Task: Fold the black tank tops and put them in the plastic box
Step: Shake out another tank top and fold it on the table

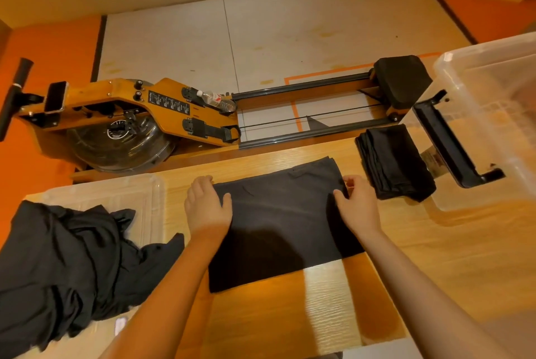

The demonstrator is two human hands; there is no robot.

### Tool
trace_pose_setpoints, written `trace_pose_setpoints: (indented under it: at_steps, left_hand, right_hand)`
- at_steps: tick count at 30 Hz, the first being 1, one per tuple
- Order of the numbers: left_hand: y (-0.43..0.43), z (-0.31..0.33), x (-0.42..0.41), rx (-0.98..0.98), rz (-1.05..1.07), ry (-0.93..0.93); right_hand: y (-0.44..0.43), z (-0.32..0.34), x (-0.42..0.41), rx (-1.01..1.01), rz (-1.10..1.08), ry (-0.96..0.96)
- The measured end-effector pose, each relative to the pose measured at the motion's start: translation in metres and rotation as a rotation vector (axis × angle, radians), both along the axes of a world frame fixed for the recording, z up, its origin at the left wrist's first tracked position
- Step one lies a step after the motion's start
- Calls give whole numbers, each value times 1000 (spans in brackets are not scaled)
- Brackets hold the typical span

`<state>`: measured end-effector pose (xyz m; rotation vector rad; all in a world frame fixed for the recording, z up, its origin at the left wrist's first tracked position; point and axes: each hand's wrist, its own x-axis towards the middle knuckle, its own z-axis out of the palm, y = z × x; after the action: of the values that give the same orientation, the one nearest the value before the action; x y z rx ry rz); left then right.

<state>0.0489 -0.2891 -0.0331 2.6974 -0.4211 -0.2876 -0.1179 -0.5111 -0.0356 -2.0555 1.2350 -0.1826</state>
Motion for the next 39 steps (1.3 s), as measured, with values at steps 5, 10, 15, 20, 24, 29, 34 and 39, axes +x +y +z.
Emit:
trace_pose_setpoints:
  at_steps: [5,10,15,20,24,29,34,39]
  left_hand:
    - [-27,-17,-93,63,-251,18]
    - [-15,-44,-110,282,-354,102]
    - [-3,-21,-31,350,-733,13]
    - [6,-26,-96,121,-571,-104]
    - [31,-55,-165,187,-604,-78]
    - [47,-59,-143,207,-803,-223]
    - [65,-49,-172,139,-720,-146]
    - [95,-59,-228,184,-720,-116]
  right_hand:
    - [22,-20,-42,-373,571,64]
    - [58,-32,-76,-371,606,283]
    - [113,-13,-87,-377,537,214]
    - [102,-33,-74,-518,668,115]
    - [90,-51,-83,-533,778,225]
    - [120,-51,-114,-454,704,216]
    - [110,-49,-124,-546,865,165]
    - [101,-50,-155,-477,1043,205]
